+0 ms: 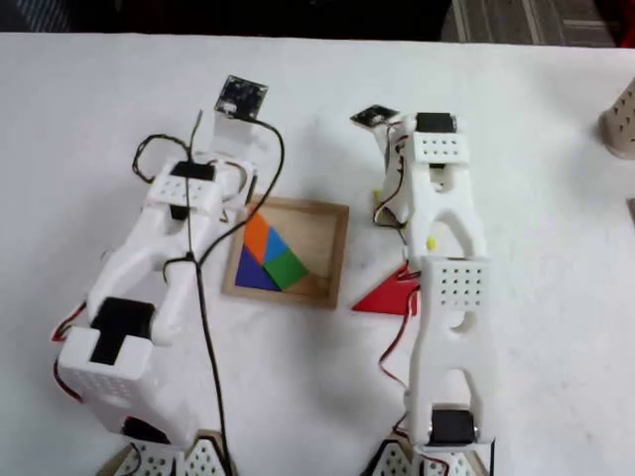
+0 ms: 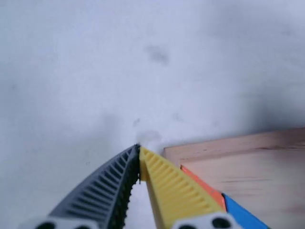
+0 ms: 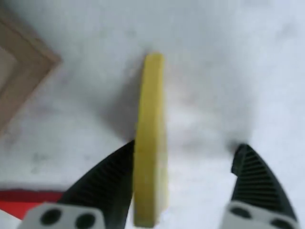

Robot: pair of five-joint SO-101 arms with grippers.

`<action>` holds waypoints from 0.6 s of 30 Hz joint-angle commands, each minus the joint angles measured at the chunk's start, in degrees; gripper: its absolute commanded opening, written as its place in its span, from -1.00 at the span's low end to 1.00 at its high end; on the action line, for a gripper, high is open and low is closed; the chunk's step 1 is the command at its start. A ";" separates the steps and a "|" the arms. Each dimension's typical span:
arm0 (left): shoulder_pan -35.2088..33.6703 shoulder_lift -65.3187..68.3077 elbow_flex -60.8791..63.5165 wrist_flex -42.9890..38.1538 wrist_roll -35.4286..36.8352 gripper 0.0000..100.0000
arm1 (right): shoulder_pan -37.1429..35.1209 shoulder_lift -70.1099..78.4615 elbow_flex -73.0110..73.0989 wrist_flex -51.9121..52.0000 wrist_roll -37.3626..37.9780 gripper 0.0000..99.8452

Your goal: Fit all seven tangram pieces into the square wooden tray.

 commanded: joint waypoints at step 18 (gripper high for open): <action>-1.80 -1.01 -1.05 -3.69 0.00 -0.95 | 0.31 -2.51 -4.48 2.59 -6.68 -0.96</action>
